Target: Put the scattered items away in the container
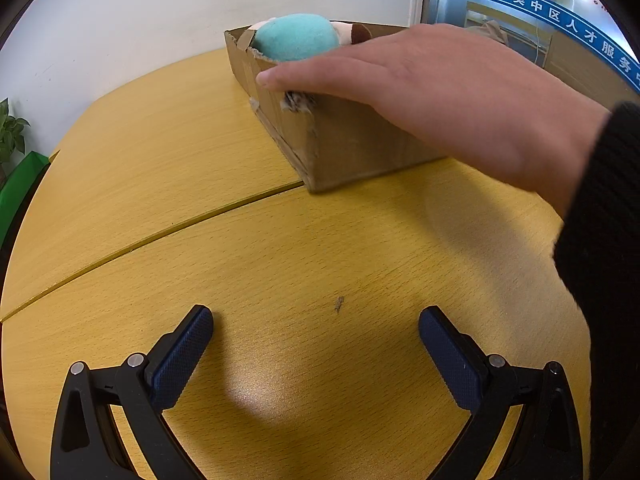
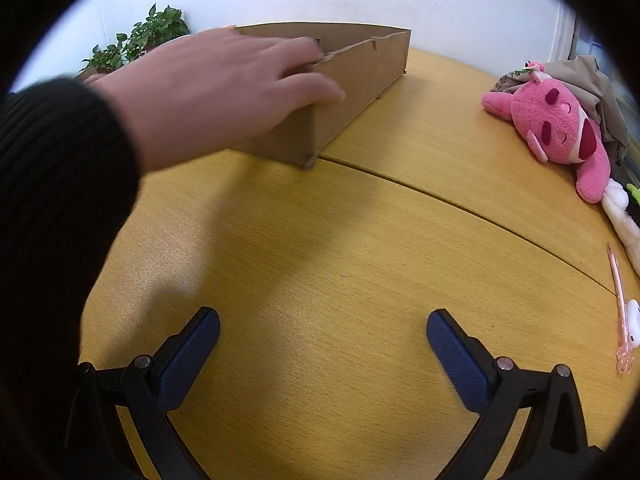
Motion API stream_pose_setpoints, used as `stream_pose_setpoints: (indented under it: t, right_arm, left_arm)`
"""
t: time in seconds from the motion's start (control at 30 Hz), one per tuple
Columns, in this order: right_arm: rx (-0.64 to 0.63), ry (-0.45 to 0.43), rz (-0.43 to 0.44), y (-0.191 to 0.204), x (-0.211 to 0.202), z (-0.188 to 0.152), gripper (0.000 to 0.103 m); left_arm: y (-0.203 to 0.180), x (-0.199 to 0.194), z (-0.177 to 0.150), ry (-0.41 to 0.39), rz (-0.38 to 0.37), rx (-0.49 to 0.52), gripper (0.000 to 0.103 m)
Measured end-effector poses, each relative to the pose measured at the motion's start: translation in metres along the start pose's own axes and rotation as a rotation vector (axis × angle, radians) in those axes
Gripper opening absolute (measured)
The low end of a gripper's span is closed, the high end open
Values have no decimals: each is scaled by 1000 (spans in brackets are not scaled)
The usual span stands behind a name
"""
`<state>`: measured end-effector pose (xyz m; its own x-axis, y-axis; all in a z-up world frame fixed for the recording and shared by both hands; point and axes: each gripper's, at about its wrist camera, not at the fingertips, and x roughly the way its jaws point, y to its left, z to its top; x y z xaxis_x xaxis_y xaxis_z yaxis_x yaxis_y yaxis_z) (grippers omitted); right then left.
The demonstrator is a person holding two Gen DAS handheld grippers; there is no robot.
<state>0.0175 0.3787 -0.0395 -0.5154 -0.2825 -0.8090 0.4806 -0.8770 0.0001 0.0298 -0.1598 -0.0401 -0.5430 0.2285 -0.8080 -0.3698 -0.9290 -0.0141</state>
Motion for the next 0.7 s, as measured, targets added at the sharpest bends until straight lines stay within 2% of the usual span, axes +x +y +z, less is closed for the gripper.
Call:
stream_pose_setpoints:
  t: [0.7]
  right_arm:
    - [-12,-1,5,1,0,-1,103]
  left_arm:
    - [2,-2,-3,-2,-1,0,103]
